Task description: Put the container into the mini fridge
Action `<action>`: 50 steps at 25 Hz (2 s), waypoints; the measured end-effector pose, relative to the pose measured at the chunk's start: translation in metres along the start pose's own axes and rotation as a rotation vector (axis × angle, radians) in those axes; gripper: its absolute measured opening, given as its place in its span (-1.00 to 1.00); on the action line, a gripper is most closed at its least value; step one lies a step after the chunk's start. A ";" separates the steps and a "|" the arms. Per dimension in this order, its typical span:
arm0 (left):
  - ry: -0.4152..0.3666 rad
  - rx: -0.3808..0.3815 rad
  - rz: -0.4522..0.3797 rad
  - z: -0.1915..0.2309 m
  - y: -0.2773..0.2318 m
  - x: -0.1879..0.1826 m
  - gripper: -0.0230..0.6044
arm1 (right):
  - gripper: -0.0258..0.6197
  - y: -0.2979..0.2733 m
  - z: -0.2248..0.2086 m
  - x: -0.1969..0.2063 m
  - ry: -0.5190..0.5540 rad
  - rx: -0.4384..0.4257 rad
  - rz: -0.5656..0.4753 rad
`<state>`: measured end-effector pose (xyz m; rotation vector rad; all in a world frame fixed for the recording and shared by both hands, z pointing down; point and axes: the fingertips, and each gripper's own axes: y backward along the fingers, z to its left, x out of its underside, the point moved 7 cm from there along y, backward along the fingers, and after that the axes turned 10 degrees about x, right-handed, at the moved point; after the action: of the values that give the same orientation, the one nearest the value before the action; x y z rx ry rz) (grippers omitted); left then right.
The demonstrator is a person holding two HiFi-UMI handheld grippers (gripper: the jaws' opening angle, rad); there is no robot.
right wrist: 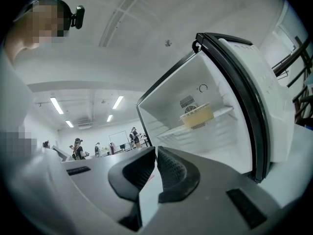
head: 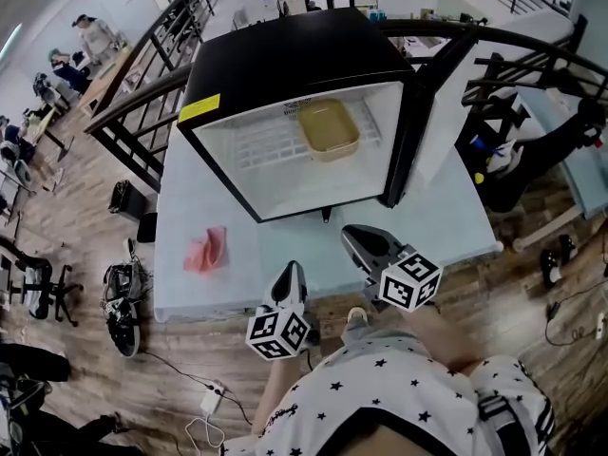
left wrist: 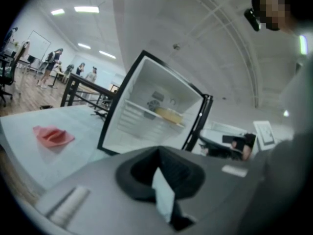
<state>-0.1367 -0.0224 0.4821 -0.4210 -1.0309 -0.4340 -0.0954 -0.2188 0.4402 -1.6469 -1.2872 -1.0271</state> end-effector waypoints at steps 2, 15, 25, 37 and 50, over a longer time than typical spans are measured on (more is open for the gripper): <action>-0.004 0.007 0.005 -0.004 0.010 0.004 -0.91 | -0.83 0.010 0.009 0.005 0.023 0.005 0.000; 0.006 -0.009 0.006 -0.029 0.093 0.034 -0.91 | -0.83 0.075 0.070 0.043 0.078 -0.017 0.033; 0.034 -0.026 -0.006 -0.056 0.142 0.058 -0.91 | -0.83 0.123 0.103 0.067 0.083 -0.037 0.052; 0.045 -0.019 -0.019 -0.068 0.166 0.069 -0.91 | -0.83 0.150 0.123 0.082 0.087 -0.048 0.070; 0.037 -0.003 -0.017 -0.072 0.166 0.069 -0.91 | -0.85 0.156 0.123 0.080 0.115 -0.033 0.071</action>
<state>0.0341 0.0684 0.4893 -0.4060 -0.9991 -0.4570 0.0855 -0.1045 0.4545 -1.6221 -1.1337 -1.0888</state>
